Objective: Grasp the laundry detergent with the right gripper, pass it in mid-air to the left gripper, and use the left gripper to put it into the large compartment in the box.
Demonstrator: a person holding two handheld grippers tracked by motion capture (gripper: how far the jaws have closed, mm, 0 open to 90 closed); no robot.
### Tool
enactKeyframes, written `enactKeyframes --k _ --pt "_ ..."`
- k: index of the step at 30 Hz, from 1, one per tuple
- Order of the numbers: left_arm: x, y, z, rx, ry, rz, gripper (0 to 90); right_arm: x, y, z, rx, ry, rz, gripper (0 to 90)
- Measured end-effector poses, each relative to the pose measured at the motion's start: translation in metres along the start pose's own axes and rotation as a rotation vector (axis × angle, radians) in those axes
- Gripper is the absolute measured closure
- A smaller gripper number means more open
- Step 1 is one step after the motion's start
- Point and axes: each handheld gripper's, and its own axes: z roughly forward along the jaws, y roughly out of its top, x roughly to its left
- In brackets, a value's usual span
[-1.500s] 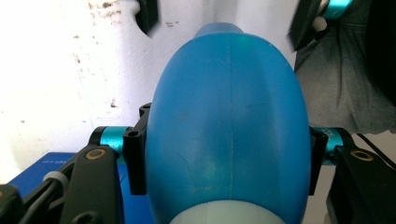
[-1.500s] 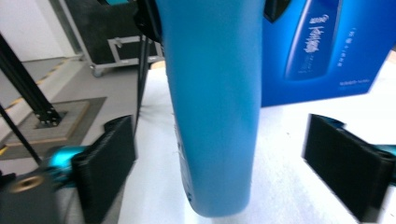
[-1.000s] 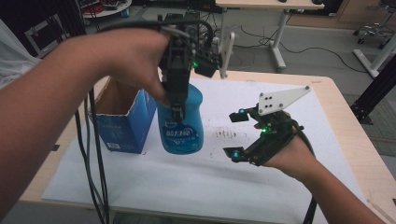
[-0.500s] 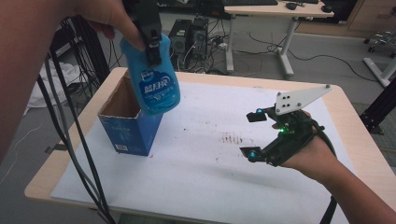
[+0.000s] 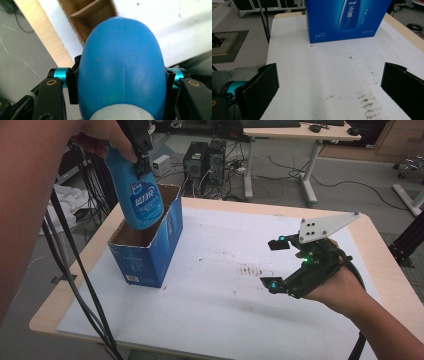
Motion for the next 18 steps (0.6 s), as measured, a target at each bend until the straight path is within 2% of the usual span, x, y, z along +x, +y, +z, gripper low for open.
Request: enactKeyframes --k 4,10,15,18 --pt "0.009 0.003 0.009 0.006 0.008 -0.096 38.5 -0.002 -0.001 -0.001 0.001 -0.007 0.003 0.7" --pt "0.013 0.006 0.021 0.006 0.029 -0.122 38.5 -0.002 -0.002 -0.004 -0.006 -0.014 0.004 0.7" --pt "0.015 0.007 0.035 0.015 0.015 -0.136 38.6 -0.003 -0.003 -0.006 -0.002 -0.012 0.009 0.7" --pt "0.016 0.008 0.043 0.026 0.015 -0.129 38.5 -0.003 -0.003 -0.006 -0.002 -0.013 0.009 0.6"
